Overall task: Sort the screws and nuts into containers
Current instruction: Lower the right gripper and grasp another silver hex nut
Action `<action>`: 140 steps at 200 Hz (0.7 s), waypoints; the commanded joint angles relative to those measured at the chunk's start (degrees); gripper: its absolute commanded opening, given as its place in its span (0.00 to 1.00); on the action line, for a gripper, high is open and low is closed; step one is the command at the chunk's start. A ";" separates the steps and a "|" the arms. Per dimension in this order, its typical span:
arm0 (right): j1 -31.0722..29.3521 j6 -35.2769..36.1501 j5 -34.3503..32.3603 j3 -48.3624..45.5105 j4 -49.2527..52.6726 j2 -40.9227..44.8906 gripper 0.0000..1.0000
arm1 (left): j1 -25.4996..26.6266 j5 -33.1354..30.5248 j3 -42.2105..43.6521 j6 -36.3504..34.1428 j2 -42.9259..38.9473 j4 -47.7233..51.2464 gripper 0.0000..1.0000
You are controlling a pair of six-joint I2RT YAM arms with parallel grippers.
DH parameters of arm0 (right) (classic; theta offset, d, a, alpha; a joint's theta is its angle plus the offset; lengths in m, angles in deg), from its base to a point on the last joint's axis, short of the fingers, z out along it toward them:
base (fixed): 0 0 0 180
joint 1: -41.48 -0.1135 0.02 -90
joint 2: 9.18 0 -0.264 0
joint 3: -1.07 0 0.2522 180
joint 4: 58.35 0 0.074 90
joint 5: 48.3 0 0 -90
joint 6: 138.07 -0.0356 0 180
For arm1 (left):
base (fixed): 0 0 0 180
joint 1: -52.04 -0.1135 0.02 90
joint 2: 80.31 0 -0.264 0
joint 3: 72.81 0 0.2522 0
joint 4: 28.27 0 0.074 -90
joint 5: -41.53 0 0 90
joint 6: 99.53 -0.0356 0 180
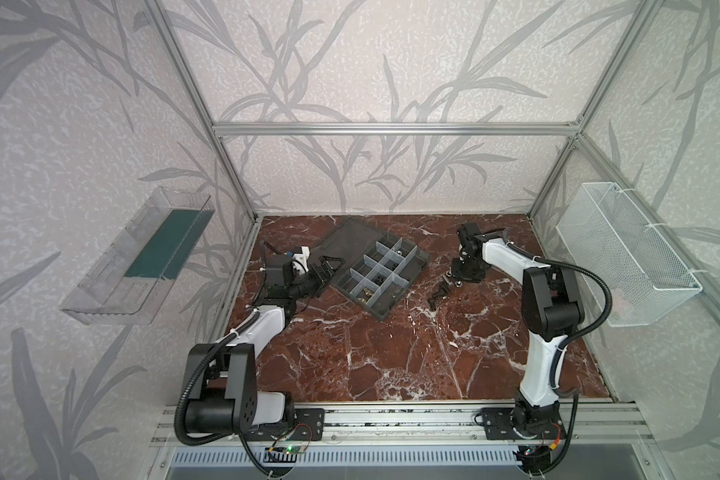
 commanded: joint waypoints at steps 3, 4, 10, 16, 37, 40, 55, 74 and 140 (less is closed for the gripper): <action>-0.01 -0.66 0.36 -0.81 -0.30 -1.10 0.45 | 0.19 0.43 -1.59 -0.42 0.25 -0.40 0.99; -0.01 -0.66 0.36 -0.86 -0.32 -1.17 0.44 | 0.20 0.39 -1.53 -0.44 0.23 -0.42 0.99; -0.07 -0.66 0.27 -0.92 -0.43 -1.27 0.44 | 0.21 0.39 -1.54 -0.46 0.31 -0.40 1.00; -0.01 -0.68 0.25 -1.00 -0.42 -1.49 0.44 | 0.19 0.40 -1.49 -0.50 0.35 -0.44 1.00; -0.01 -0.78 0.62 -1.41 -0.56 -1.98 0.44 | 0.18 0.41 -1.46 -0.45 0.47 -0.51 1.00; -0.01 -0.76 0.71 -1.50 -0.60 -1.95 0.44 | 0.21 0.36 -1.46 -0.45 0.47 -0.53 0.99; -0.02 -0.93 0.80 -1.96 -0.94 -2.12 0.44 | 0.21 0.36 -1.43 -0.44 0.46 -0.53 0.99; -0.01 -0.93 1.27 -2.41 -1.44 -2.47 0.44 | 0.21 0.37 -1.37 -0.45 0.42 -0.62 0.99; -0.18 -1.23 2.28 -4.12 -2.25 -3.25 0.39 | 0.20 0.27 -1.02 -0.23 0.50 -0.97 0.99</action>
